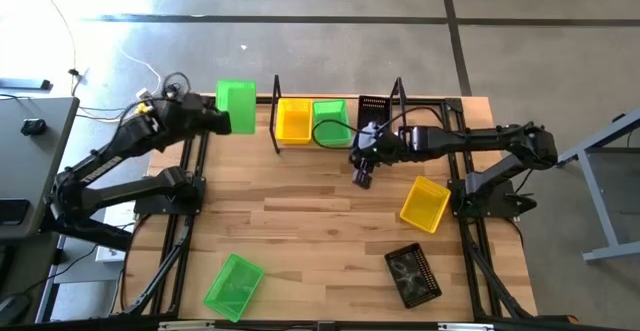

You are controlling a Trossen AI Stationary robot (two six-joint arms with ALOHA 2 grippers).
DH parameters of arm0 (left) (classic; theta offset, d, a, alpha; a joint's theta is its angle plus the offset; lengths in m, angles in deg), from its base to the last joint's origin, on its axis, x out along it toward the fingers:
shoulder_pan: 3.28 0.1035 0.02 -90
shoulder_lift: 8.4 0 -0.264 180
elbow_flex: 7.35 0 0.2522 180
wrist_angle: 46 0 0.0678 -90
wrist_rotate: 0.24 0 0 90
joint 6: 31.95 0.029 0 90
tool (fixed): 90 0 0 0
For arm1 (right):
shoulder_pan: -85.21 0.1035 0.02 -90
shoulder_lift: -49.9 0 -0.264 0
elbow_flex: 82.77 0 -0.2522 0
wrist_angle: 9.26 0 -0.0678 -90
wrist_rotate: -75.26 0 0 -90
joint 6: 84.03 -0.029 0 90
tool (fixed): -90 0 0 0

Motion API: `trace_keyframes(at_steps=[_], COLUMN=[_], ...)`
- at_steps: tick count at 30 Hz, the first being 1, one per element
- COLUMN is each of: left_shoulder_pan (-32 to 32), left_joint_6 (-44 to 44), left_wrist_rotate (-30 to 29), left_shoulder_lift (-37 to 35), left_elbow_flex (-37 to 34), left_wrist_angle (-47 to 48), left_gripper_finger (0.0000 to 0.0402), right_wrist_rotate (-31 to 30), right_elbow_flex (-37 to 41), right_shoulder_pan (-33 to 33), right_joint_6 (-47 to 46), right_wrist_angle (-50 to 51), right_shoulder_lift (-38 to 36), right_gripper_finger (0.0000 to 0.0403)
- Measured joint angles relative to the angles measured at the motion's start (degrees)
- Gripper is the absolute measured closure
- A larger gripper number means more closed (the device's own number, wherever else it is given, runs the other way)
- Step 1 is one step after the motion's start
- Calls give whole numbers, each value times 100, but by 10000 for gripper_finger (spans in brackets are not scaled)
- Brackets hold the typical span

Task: Stack baskets on shelf by color
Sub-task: Stack the top green bin on the other green bin on the shelf

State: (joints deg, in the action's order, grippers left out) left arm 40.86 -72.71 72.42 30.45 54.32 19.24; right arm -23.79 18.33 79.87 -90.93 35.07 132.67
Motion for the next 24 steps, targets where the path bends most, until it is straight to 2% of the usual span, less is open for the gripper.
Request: trace_keyframes(at_steps=[6,11,16,24], left_shoulder_pan=[-66,-390,-992,-2228], left_joint_6=[419,378,204,-389], left_wrist_rotate=[19,17,-22,-802], left_shoulder_lift=[118,302,587,1134], left_elbow_flex=[924,1466,1752,1833], left_wrist_angle=[-3,-14,-89,-175], left_gripper_finger=[400,400,401,401], right_wrist_rotate=[-321,-443,-438,-436], right_elbow_flex=[0,0,0,0], right_shoulder_pan=[362,656,902,1151], right_joint_6=[-226,-259,-334,-320], right_wrist_angle=[-1,-97,-415,-557], right_shoulder_lift=[0,0,0,0], right_gripper_finger=[307,307,307,307])
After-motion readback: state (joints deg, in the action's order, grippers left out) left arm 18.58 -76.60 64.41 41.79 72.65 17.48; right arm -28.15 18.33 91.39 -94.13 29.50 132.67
